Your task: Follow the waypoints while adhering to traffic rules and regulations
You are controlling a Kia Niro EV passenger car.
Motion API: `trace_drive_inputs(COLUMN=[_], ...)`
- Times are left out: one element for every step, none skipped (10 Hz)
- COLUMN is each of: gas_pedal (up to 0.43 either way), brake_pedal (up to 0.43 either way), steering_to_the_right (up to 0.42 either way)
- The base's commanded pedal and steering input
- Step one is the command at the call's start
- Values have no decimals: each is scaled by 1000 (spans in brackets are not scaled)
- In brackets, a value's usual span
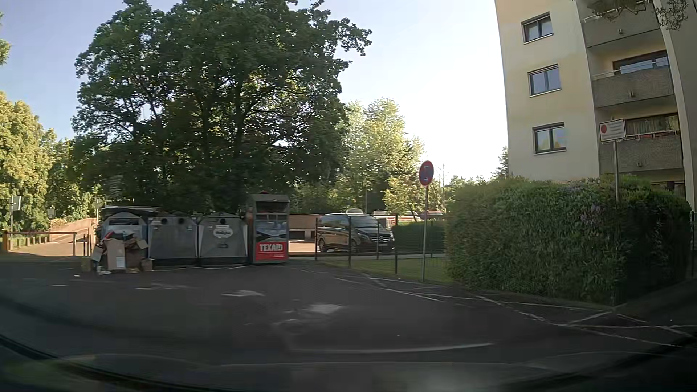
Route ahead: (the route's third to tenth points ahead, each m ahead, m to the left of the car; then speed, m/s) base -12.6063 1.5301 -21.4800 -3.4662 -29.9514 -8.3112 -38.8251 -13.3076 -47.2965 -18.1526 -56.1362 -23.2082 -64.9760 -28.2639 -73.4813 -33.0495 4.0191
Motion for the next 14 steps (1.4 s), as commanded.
trace_drive_inputs(gas_pedal=[0, 0, 0, 0, 0, 0, 0, 0, 0, 0, 0, 0, 0, 0], brake_pedal=[0, 0, 37, 98, 134, 146, 146, 146, 91, 24, 0, 0, 0, 0], steering_to_the_right=[228, 158, 62, -10, -109, -211, -287, -396, -493, -566, -642, -714, -769, -814])
